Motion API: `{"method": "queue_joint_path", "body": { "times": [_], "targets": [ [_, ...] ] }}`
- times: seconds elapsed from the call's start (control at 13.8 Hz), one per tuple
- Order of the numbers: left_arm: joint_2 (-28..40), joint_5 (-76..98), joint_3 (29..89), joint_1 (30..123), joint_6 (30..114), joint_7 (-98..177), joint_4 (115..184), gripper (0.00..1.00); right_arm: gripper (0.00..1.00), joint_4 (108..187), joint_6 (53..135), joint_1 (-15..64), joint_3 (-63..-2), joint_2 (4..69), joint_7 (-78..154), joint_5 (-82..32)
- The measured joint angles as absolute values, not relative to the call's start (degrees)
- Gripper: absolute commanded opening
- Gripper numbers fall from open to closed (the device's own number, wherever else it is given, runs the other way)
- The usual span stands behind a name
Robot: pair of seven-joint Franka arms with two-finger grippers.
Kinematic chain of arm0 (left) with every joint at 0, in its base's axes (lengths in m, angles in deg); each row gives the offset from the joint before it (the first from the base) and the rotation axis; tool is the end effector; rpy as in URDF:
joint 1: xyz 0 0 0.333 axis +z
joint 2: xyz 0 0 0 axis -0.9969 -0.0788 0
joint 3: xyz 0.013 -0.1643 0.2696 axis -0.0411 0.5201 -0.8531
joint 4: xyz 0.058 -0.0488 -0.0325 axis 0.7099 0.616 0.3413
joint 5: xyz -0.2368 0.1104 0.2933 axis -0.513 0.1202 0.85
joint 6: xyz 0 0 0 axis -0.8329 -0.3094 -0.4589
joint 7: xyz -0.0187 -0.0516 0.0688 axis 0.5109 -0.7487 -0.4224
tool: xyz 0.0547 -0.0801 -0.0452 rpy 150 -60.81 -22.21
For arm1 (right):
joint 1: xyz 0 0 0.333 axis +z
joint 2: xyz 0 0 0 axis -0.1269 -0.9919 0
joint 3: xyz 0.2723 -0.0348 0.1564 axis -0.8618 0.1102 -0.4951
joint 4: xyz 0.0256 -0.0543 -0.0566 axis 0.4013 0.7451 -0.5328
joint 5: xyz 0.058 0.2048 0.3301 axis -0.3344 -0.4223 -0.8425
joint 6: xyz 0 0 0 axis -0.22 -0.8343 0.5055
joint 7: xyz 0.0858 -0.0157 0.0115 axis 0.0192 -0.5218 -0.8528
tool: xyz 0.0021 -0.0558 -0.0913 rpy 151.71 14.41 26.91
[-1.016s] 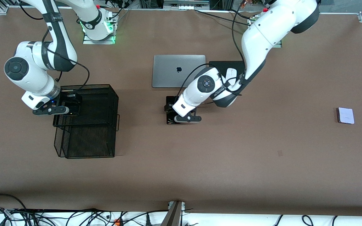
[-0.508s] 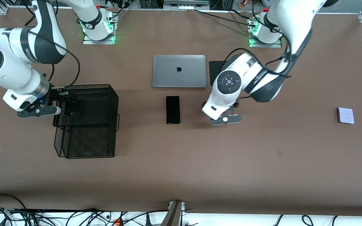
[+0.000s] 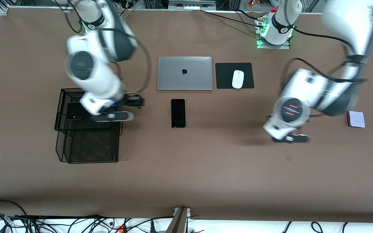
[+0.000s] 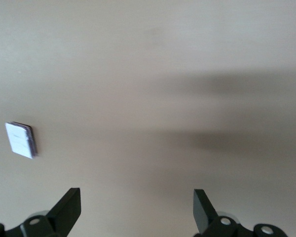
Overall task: Place phones with both arms
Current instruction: 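Grasp the slab with the right gripper while the left gripper reaches the Huawei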
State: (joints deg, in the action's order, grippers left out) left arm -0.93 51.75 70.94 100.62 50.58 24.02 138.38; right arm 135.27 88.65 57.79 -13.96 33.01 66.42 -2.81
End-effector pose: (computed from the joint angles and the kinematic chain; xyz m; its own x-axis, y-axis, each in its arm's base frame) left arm 0.6510 -0.0703 0.3358 0.9683 0.0334 -0.2477 -0.0540 -0.9397 -0.3378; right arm 0.5809 0.3589 0.4053 0.9990 0.0059 -0.0445 0.0043 -0.9994 -0.0341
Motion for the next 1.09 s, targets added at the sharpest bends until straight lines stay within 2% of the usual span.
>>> {"method": "queue_joint_path", "body": {
  "times": [0.29,0.51,0.73,1.09],
  "targets": [
    [-2.7,54.5,70.12,112.62,56.93,32.78,140.8,1.0,1.0,124.32,94.8,62.52,-18.11,19.81,80.82,-3.28],
    [-5.56,54.97,69.74,122.9,64.09,45.27,142.09,1.0,1.0,122.88,99.26,64.72,-18.29,13.53,82.66,-3.28],
    [-8.07,54.98,69.78,132.19,71.58,60.08,142.21,1.0,1.0,123.86,102.14,64.52,-18.1,10.26,79.86,-3.27],
    [-13.49,54.97,69.95,141.07,79.6,70.63,142.91,1.0,1.0,129.96,109.35,64.37,-18.66,9.43,75.95,-3.27]
  ]
}}
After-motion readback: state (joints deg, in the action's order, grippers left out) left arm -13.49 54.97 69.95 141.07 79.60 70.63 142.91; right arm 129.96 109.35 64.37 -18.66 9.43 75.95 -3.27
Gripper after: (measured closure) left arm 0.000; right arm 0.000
